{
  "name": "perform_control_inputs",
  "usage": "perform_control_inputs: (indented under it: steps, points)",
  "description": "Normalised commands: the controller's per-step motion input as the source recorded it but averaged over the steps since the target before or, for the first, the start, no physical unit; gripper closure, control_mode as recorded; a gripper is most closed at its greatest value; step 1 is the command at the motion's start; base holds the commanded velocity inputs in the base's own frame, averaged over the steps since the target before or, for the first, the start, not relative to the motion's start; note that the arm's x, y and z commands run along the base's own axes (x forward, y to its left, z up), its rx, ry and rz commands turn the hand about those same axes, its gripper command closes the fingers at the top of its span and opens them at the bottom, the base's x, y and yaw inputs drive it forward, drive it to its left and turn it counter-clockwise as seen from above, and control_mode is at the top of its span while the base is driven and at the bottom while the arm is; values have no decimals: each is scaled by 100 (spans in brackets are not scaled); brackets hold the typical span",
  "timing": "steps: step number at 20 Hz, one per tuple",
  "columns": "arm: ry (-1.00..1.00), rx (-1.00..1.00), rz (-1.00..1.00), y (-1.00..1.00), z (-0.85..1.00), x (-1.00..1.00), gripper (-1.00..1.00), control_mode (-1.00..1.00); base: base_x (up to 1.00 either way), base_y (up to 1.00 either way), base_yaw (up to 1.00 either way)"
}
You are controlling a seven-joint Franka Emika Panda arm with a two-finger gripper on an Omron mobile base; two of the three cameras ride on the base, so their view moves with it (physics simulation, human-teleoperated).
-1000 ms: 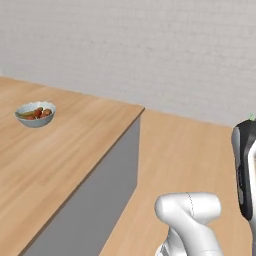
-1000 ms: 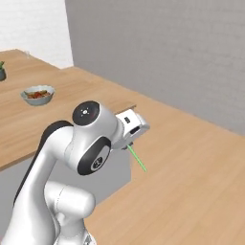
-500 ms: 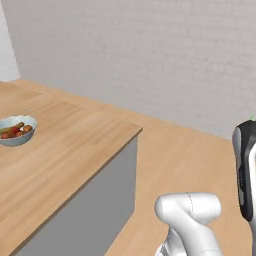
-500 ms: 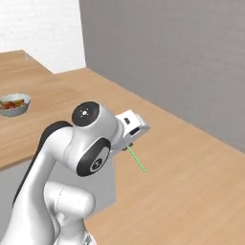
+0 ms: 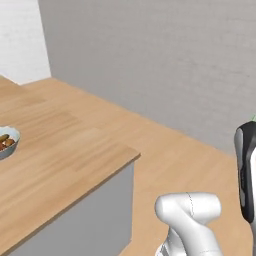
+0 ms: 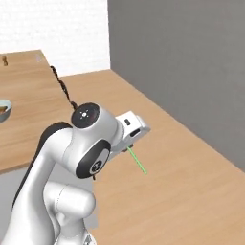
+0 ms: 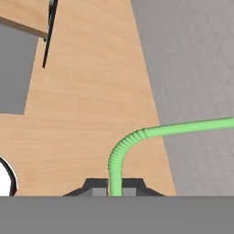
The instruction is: Take a straw from the drawer in front and place it inside the glass cup on the dining counter.
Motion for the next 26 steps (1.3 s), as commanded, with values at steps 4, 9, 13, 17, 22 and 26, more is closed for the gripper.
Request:
perform_control_inputs:
  steps: [4,9,13,17,22,26]
  points:
    - [0,0,0,0,0,0,100,100,100,-46,44]
    - [0,0,0,0,0,0,100,100,100,-40,49]
    - [0,0,0,0,0,0,100,100,98,-48,47]
    - [0,0,0,0,0,0,100,100,87,-60,43]
    - [0,0,0,0,0,0,100,100,60,-82,36]
    - [0,0,0,0,0,0,100,100,28,-100,27]
